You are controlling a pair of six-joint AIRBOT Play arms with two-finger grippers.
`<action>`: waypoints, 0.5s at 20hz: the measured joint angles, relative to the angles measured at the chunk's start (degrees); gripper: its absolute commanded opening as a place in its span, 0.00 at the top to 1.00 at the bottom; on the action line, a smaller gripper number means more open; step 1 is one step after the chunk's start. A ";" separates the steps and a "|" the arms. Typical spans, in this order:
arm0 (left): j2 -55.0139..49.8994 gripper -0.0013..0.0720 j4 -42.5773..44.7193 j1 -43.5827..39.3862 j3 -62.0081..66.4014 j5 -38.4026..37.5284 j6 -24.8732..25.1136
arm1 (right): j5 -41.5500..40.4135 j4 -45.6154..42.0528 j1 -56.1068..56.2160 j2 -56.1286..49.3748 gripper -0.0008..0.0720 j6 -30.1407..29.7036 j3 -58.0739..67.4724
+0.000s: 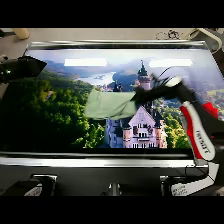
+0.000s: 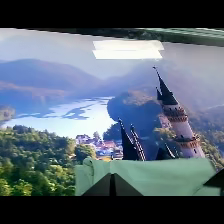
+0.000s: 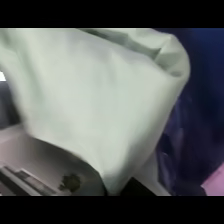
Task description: Fold the shirts.
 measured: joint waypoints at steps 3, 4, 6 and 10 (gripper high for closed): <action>-0.20 0.94 0.17 0.00 0.00 0.44 0.00 | 5.42 -3.06 -10.03 3.96 0.95 2.34 8.68; -0.24 0.94 0.22 0.00 -0.02 0.81 0.00 | 7.61 -4.90 -13.51 5.20 0.95 3.13 10.60; -0.35 0.94 0.26 0.00 0.00 1.29 0.00 | 11.30 -8.11 -20.83 7.50 0.95 4.55 13.11; -0.42 0.94 0.37 0.00 -0.02 1.68 0.00 | 15.89 -11.67 -35.19 10.51 0.95 6.01 15.15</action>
